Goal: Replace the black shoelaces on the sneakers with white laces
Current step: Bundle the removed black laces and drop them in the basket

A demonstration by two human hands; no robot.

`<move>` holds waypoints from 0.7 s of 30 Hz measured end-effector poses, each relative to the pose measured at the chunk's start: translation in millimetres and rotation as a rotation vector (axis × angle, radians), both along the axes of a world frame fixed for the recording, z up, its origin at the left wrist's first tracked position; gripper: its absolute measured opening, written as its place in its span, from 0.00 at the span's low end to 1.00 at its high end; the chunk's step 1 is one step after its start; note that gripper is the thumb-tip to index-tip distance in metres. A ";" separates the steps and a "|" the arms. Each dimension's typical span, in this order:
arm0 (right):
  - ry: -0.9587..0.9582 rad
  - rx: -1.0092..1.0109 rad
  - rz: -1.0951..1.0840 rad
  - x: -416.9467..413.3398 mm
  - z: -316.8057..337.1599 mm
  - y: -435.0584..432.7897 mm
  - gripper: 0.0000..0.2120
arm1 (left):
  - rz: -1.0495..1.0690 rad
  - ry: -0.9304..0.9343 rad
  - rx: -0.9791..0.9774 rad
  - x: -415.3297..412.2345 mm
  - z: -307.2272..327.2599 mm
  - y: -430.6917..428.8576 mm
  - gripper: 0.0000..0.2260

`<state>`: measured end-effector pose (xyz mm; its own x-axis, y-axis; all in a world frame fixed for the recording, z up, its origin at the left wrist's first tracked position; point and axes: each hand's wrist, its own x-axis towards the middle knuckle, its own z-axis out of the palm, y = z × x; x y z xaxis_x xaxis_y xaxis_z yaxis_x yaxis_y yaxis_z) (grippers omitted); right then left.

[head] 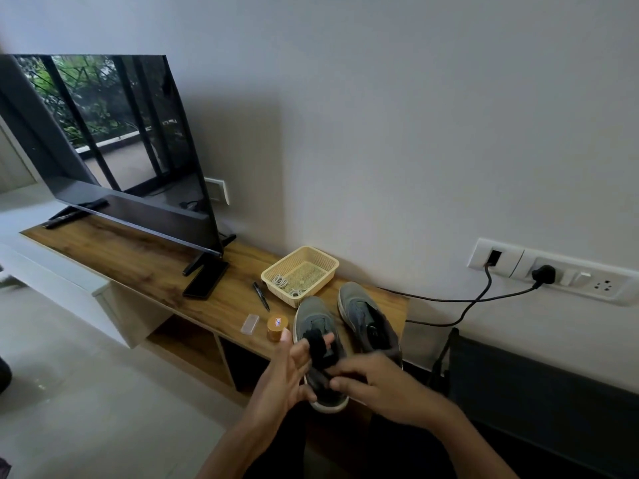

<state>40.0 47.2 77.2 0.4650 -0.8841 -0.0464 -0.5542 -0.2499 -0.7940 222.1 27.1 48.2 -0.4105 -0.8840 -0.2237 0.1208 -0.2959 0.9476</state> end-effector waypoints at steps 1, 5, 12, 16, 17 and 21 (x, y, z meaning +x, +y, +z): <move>0.002 -0.028 0.001 -1.6 10.0 -3.4 0.08 | -0.023 -0.072 -0.007 -0.1 -3.3 0.8 0.42; -0.045 -0.108 -0.056 -13.2 36.8 -24.6 0.02 | -0.124 -0.127 -0.034 -5.5 4.6 5.2 0.36; -0.444 0.098 -0.325 -12.0 -1.3 -30.2 0.02 | -0.077 0.190 0.064 -11.0 11.7 7.0 0.29; -0.424 0.194 -0.350 -0.6 -29.9 -10.4 0.08 | 0.000 0.284 0.106 -6.9 9.5 6.0 0.26; -0.372 0.196 -0.323 2.2 -32.9 -5.4 0.09 | 0.010 0.282 0.101 -6.6 9.5 6.3 0.25; 0.009 0.003 -0.093 2.0 -26.8 2.3 0.12 | 0.060 0.095 0.021 -5.1 3.7 5.7 0.17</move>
